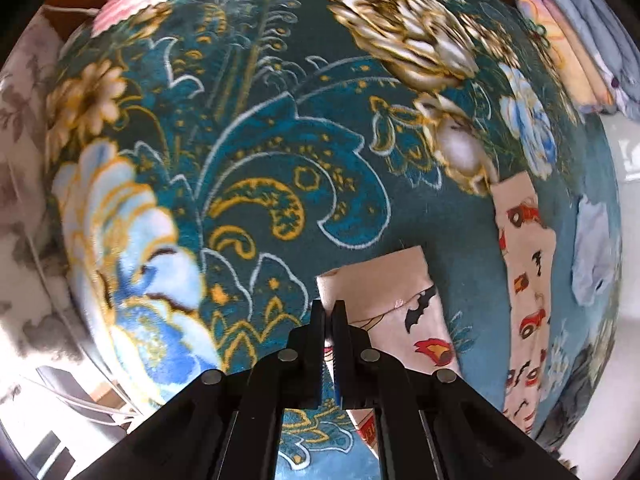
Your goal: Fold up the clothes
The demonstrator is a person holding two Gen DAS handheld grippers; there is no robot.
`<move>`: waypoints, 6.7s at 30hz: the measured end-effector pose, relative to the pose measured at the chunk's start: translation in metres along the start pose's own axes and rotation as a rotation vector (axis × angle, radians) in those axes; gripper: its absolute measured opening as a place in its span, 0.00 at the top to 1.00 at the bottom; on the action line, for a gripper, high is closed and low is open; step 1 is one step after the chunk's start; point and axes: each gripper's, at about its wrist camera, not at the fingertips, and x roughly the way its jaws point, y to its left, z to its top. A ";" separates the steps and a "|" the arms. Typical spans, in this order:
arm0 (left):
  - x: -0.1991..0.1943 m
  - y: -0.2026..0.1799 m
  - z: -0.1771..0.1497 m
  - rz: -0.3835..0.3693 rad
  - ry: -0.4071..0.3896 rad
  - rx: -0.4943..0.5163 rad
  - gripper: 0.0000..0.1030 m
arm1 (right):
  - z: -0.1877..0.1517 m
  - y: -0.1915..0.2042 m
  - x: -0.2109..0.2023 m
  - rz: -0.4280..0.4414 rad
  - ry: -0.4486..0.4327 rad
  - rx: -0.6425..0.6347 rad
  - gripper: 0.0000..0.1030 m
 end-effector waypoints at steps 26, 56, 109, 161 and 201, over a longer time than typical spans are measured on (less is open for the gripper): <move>0.116 -0.262 0.128 -0.048 0.147 -0.176 0.92 | 0.115 0.221 0.108 0.059 0.134 -0.043 0.98; 0.127 -0.219 0.087 -0.286 0.022 0.119 0.93 | 0.067 0.207 0.106 0.021 0.100 -0.189 0.83; 0.045 -0.200 0.077 -0.263 -0.064 0.082 0.89 | 0.046 0.089 0.136 0.213 0.043 0.192 0.77; 0.088 -0.061 0.032 -0.327 0.022 -0.155 0.85 | -0.312 0.376 0.202 0.166 0.513 -1.821 0.67; 0.086 -0.078 0.041 -0.350 0.056 -0.102 0.87 | -0.319 0.399 0.221 0.075 0.436 -1.758 0.96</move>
